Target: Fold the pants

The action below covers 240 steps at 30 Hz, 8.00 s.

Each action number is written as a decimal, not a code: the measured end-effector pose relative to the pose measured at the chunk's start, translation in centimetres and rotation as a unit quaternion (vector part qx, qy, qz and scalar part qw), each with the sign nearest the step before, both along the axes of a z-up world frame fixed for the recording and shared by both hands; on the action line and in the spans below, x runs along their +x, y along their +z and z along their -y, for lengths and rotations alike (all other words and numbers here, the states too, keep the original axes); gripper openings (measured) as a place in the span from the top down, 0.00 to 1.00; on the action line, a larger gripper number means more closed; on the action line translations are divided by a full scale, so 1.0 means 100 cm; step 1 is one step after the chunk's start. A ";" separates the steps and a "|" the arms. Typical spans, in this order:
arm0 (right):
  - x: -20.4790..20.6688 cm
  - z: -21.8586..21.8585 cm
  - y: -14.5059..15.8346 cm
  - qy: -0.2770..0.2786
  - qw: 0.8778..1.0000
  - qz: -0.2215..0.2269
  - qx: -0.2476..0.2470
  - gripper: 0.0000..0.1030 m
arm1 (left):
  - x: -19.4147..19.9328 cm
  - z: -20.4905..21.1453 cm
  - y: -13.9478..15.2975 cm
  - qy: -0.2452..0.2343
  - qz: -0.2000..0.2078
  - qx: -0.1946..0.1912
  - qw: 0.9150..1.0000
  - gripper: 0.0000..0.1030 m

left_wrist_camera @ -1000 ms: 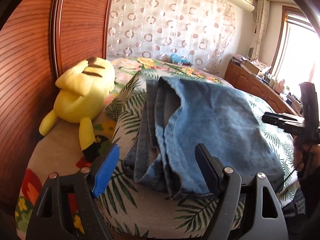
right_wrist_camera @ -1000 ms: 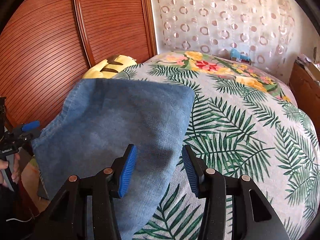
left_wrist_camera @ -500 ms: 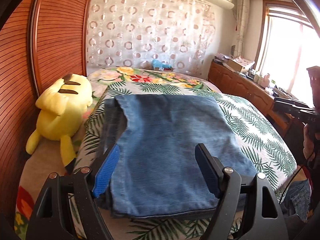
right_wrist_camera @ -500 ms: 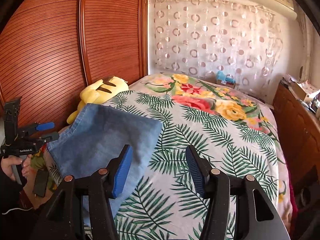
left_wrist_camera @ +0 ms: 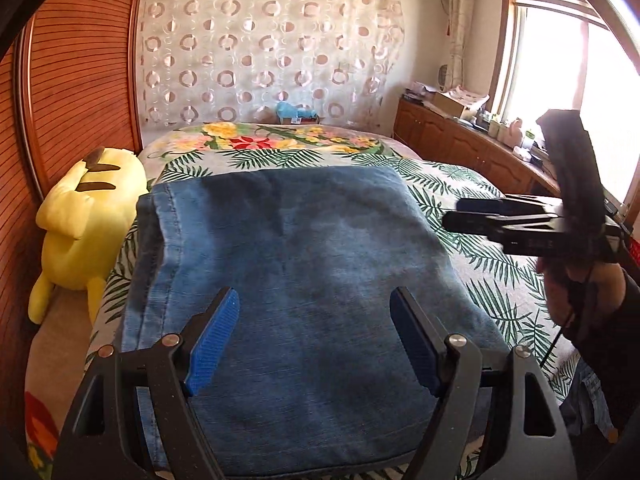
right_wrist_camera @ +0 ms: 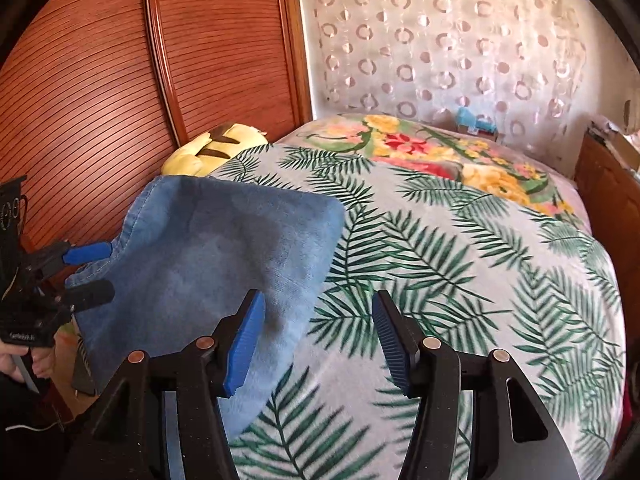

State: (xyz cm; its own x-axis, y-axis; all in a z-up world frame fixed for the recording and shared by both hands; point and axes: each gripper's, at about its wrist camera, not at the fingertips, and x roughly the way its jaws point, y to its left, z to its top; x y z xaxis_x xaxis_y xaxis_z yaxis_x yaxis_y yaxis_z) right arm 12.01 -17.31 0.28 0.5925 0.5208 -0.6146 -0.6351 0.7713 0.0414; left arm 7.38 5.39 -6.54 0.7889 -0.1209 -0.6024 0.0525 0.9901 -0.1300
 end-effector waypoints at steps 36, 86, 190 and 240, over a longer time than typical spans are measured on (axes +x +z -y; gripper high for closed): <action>0.064 -0.071 -0.007 0.032 0.997 -0.056 0.039 0.87 | -0.009 0.000 -0.003 -0.001 -0.001 -0.010 1.000 0.24; 0.082 0.088 -0.005 -0.179 0.983 -0.042 0.003 0.48 | 0.097 0.112 0.016 -0.130 -0.010 0.026 0.991 0.24; 0.160 -0.030 0.005 -0.060 0.998 0.000 -0.018 0.44 | 0.115 0.045 0.018 -0.065 -0.036 -0.014 0.997 0.24; 0.241 -0.034 -0.029 -0.016 0.992 -0.112 0.049 0.52 | 0.114 0.037 -0.016 -0.093 -0.088 -0.124 0.984 0.85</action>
